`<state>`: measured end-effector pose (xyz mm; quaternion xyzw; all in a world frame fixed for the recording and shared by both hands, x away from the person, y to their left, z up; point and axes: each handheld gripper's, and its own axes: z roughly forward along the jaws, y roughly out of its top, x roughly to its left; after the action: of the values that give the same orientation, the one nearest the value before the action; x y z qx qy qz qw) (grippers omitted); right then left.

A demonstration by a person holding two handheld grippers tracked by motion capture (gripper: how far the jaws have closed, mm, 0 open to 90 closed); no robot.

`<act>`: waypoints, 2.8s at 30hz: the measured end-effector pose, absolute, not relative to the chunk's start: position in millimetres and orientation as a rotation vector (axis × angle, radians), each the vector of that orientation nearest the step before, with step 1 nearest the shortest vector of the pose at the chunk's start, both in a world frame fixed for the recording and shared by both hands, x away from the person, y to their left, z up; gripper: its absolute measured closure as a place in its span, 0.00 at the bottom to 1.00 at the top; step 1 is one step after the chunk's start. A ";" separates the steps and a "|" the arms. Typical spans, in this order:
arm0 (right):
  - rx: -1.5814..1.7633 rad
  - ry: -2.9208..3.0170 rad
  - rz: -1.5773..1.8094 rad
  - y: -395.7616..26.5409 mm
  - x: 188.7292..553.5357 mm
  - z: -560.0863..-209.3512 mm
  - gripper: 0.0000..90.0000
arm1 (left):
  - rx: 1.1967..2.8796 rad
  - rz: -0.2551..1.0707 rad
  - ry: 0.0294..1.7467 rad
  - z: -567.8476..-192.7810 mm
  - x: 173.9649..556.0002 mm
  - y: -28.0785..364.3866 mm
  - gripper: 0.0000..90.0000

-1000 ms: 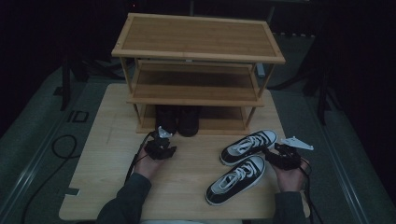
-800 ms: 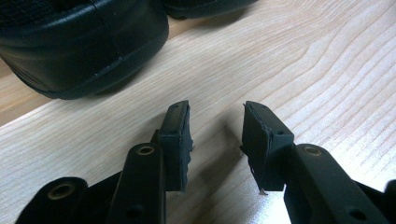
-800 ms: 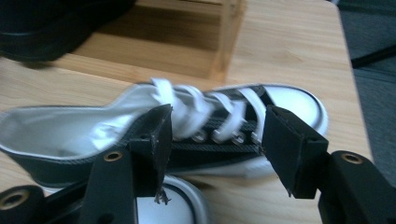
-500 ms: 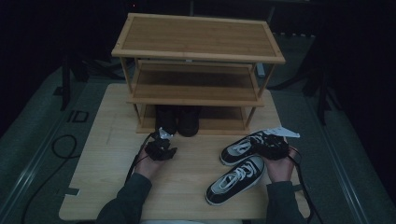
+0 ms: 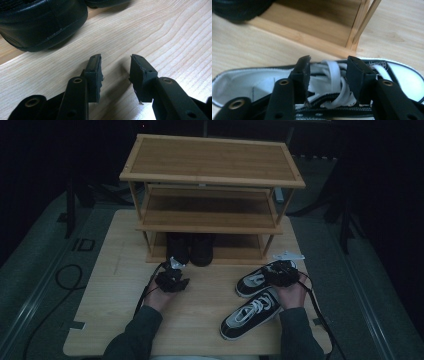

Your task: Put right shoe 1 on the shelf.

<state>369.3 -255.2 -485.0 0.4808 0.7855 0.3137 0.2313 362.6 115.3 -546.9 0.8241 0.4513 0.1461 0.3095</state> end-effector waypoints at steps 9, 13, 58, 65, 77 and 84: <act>1.291 2.183 0.793 -255.8 364.6 -479.6 0.70 | 2.173 0.387 1.194 -545.7 362.2 116.7 0.68; 1.263 2.213 0.713 -251.3 368.8 -481.5 0.70 | 2.178 0.390 1.192 -545.7 361.4 115.5 0.68; 0.919 2.424 1.008 -174.9 364.9 -473.7 0.98 | 2.123 0.412 1.223 -539.7 362.4 125.2 0.69; 0.812 2.501 1.001 -170.4 355.3 -477.6 0.98 | 2.124 0.413 1.223 -540.1 362.3 124.7 0.69; 0.806 2.512 0.972 -189.2 345.3 -473.5 0.97 | 2.134 0.408 1.222 -540.9 362.4 124.3 0.69; 0.855 2.517 0.961 -184.7 343.4 -477.1 0.95 | 2.149 0.403 1.221 -541.9 362.7 123.9 0.69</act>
<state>343.4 -184.7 -477.1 0.2986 0.8795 0.3357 0.1570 362.7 123.9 -541.9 0.8149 0.4630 0.1527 0.3135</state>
